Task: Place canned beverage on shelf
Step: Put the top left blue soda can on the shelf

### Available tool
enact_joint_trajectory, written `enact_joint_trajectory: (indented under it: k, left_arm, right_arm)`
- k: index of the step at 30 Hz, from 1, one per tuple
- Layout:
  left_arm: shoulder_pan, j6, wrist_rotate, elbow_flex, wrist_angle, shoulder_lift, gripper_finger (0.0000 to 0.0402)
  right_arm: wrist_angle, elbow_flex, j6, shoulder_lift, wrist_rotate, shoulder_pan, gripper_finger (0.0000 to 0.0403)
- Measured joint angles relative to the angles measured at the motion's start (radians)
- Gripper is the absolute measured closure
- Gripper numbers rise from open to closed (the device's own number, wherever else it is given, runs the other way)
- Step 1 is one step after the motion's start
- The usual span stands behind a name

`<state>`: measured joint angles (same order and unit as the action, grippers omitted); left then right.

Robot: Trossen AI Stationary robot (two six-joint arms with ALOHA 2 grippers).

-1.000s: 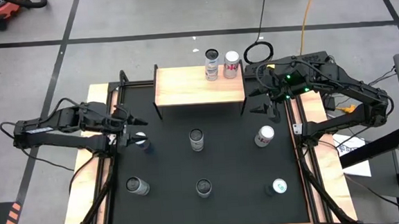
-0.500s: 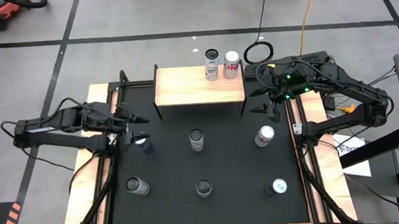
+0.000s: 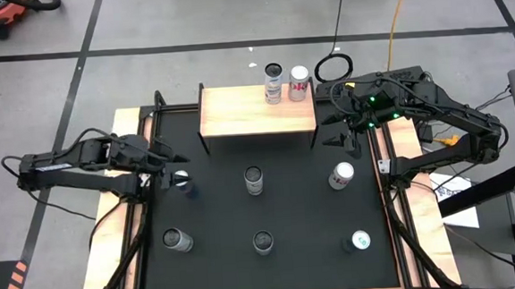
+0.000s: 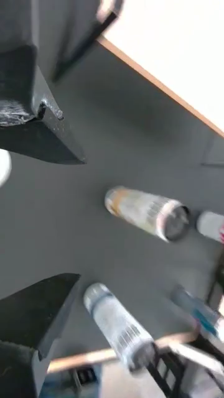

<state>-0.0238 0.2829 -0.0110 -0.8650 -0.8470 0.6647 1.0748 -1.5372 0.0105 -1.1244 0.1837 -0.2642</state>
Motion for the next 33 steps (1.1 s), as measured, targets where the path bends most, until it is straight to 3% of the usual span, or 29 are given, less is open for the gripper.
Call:
enact_joint_trajectory:
  k: [6,33]
  left_arm:
    - [0.000,0.074,-0.121,0.000,-0.147,0.036,0.0097]
    - [0.000,0.111,-0.127,0.000,-0.273,0.224,0.0097]
  right_arm:
    - [0.000,0.000,0.000,0.000,0.000,0.000,0.0122]
    - [0.000,0.000,0.002,0.000,0.000,0.000,0.0122]
